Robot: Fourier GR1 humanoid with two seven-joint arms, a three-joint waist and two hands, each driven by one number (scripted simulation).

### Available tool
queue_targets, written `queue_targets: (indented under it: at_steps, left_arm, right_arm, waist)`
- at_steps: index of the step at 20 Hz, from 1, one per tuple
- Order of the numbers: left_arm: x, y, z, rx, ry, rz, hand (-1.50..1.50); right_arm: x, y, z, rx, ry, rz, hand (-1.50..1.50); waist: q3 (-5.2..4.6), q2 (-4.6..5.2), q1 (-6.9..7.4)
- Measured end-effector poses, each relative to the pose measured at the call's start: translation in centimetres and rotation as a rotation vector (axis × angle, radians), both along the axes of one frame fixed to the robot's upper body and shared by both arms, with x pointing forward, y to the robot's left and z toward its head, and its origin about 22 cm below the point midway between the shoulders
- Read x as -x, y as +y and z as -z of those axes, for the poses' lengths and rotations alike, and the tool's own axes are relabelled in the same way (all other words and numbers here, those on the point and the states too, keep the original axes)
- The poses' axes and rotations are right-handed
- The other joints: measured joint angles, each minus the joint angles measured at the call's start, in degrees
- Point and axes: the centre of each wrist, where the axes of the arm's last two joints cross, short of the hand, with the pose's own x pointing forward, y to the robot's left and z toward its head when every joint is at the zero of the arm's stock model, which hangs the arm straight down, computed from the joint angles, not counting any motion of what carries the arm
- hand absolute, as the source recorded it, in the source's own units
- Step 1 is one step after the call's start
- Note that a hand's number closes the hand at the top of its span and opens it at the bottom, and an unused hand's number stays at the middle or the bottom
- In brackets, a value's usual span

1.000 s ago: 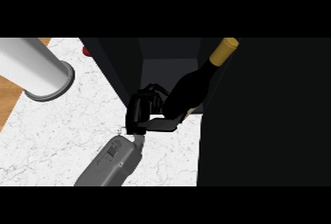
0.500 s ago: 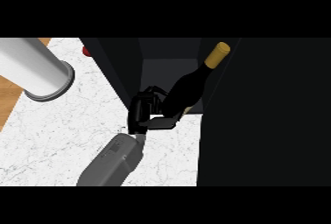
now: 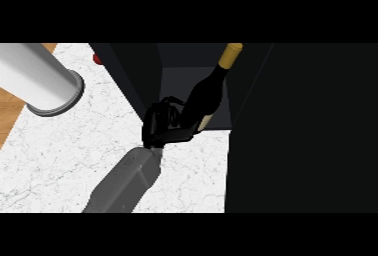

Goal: Pick up the wine, place it into the cabinet and close the cabinet

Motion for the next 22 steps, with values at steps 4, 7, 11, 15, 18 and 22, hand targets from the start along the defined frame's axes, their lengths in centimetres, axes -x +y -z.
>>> queue_targets:
  at_steps: [4,7,11,15,18,22]
  left_arm:
    - [-1.1,-0.3,-0.2,0.006,0.003,0.007,1.5]
    - [-1.8,-0.5,-0.6,0.016,0.006,0.017,1.5]
    - [-2.8,-0.6,-1.0,0.021,0.006,0.024,1.5]
    - [-3.4,-0.9,-1.5,0.036,0.007,0.016,1.5]
    - [-4.4,-0.9,-2.4,0.043,0.011,0.013,1.5]
    - [-5.6,-1.0,-3.6,0.042,0.012,0.003,1.5]
  right_arm:
    - [-0.1,0.1,-0.1,0.0,0.006,-0.01,-1.5]
    - [-0.5,0.6,0.0,-0.006,0.003,-0.017,-1.5]
    - [-1.0,1.1,0.3,-0.012,0.008,-0.025,-1.5]
    - [-0.7,0.5,0.5,-0.01,0.01,-0.024,-1.5]
    - [-0.6,1.0,0.2,-0.006,0.013,-0.025,-1.5]
    - [-1.0,0.7,0.4,-0.007,0.005,-0.026,-1.5]
  waist:
    - [0.0,0.06,-0.25]
    - [0.0,0.09,-0.31]
    - [-0.01,0.21,-0.74]
    - [-0.02,0.26,-1.11]
    - [-0.01,0.29,-0.99]
    - [-0.01,0.35,-1.1]
